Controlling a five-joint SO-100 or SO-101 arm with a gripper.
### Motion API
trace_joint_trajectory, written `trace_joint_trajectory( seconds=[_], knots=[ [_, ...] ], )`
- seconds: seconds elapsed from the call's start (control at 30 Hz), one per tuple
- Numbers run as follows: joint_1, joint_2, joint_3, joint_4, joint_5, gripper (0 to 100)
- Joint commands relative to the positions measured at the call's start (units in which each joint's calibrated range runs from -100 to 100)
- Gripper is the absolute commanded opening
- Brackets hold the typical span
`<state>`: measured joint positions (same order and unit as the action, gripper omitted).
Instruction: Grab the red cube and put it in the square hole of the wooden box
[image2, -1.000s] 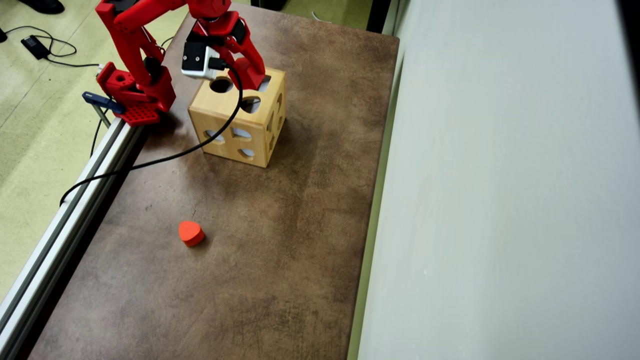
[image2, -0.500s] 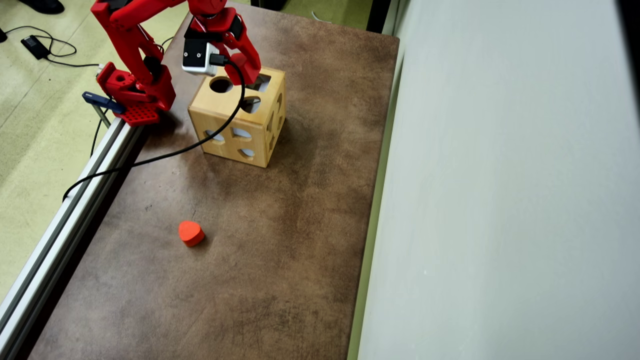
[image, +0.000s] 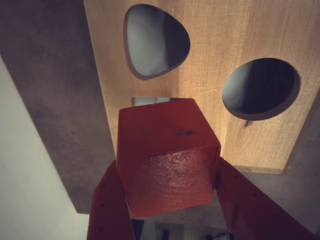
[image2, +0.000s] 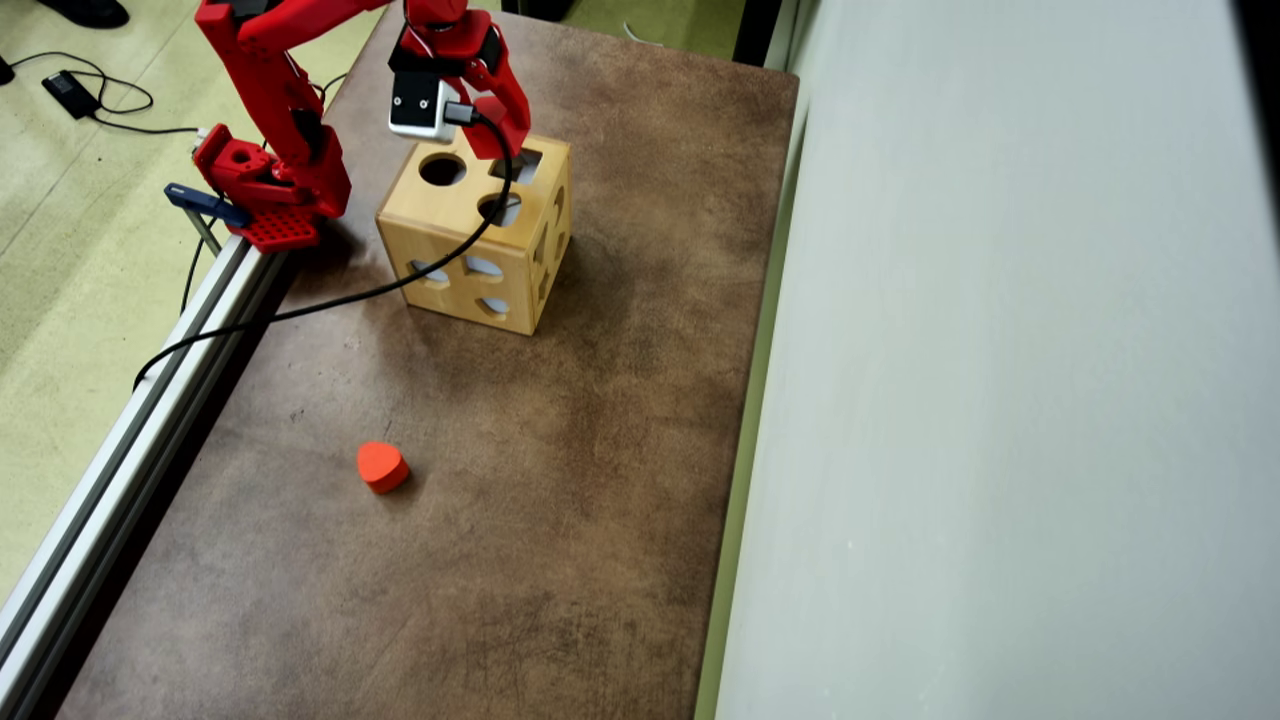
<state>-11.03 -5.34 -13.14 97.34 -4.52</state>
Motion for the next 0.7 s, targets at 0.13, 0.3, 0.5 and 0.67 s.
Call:
trace_joint_trajectory(
  seconds=[0.13, 0.3, 0.5, 0.67],
  knots=[
    [0.4, 1.1, -1.2, -0.1, -0.3, 1],
    [0.1, 2.3, -1.4, -0.3, -2.5, 1],
    [-0.3, 5.6, -7.9, -0.2, -2.7, 1],
    [-0.3, 7.6, -11.3, 0.1, -2.7, 1]
  ],
)
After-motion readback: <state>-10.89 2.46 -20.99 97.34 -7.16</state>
